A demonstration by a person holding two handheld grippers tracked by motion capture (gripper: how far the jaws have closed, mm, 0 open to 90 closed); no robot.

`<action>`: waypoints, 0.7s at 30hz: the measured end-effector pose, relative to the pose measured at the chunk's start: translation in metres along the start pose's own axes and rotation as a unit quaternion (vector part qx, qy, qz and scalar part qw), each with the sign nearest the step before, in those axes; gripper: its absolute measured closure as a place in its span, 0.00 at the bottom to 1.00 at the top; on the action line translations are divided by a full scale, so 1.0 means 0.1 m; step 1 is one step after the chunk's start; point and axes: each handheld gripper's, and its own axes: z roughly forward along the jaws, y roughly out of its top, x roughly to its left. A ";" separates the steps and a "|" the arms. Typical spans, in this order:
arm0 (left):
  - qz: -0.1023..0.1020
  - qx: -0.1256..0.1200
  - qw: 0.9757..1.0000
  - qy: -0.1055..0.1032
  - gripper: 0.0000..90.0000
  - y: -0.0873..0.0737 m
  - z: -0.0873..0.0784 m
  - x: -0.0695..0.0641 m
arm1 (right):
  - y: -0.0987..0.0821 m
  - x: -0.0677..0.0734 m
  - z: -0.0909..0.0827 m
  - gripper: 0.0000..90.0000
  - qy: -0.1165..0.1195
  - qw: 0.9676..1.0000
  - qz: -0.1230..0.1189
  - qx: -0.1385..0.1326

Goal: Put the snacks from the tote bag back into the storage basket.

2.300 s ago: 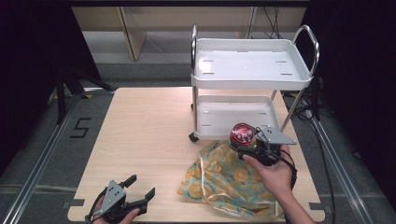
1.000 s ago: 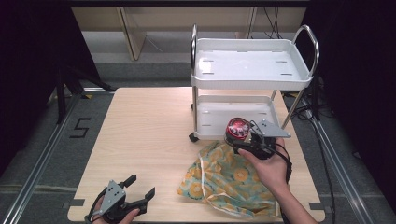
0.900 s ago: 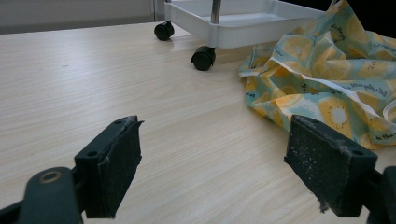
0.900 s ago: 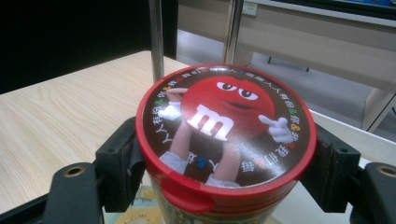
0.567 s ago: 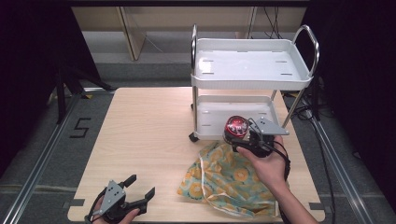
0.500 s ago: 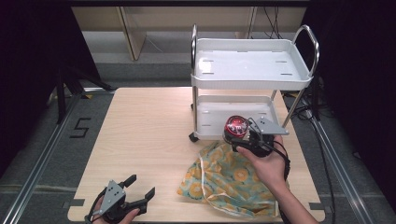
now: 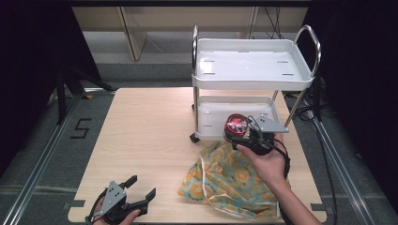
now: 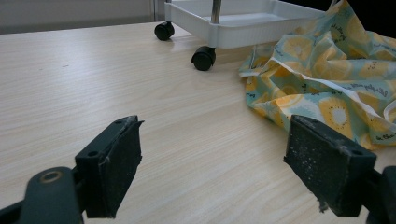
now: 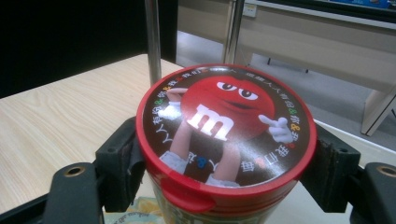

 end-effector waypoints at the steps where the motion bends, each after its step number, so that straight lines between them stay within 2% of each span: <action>1: 0.000 0.000 1.000 0.000 0.20 0.00 0.00 0.00 | 0.00 0.01 0.00 0.29 0.004 1.000 0.011 0.003; 3: 0.000 0.000 1.000 0.000 0.20 0.00 0.00 0.00 | 0.01 0.00 0.01 0.29 0.005 1.000 -0.001 0.003; 4: 0.000 0.000 1.000 0.000 0.20 0.00 0.00 0.00 | 0.01 0.00 0.02 0.29 0.005 1.000 0.004 0.003; 7: -0.001 -0.001 1.000 0.000 0.20 0.00 0.00 0.00 | 0.01 -0.01 0.03 0.29 -0.001 1.000 -0.005 0.002; 9: 0.000 -0.001 1.000 0.000 0.20 0.00 0.00 0.00 | 0.01 -0.02 0.03 0.29 -0.002 1.000 -0.006 0.005; 11: -0.001 -0.001 1.000 0.000 0.20 0.00 0.00 0.00 | 0.02 0.00 0.04 0.29 -0.003 1.000 0.004 0.007; 13: 0.000 -0.001 1.000 -0.001 0.20 0.00 0.00 0.00 | 0.02 0.00 0.05 0.29 -0.007 1.000 0.005 0.000; 14: -0.001 -0.001 1.000 -0.001 0.20 0.00 0.00 0.00 | 0.03 -0.01 0.05 0.29 0.001 1.000 0.004 0.005; 16: 0.000 -0.001 1.000 -0.001 0.20 0.00 0.00 0.00 | 0.04 -0.02 0.05 0.29 0.003 1.000 -0.003 0.005; 19: -0.005 -0.007 1.000 -0.004 0.20 -0.01 0.01 0.00 | 0.05 -0.01 0.06 0.29 0.004 1.000 0.008 0.003; 21: -0.004 -0.008 1.000 -0.005 0.20 -0.01 0.01 0.00 | 0.05 -0.02 0.06 0.29 0.001 1.000 0.000 0.002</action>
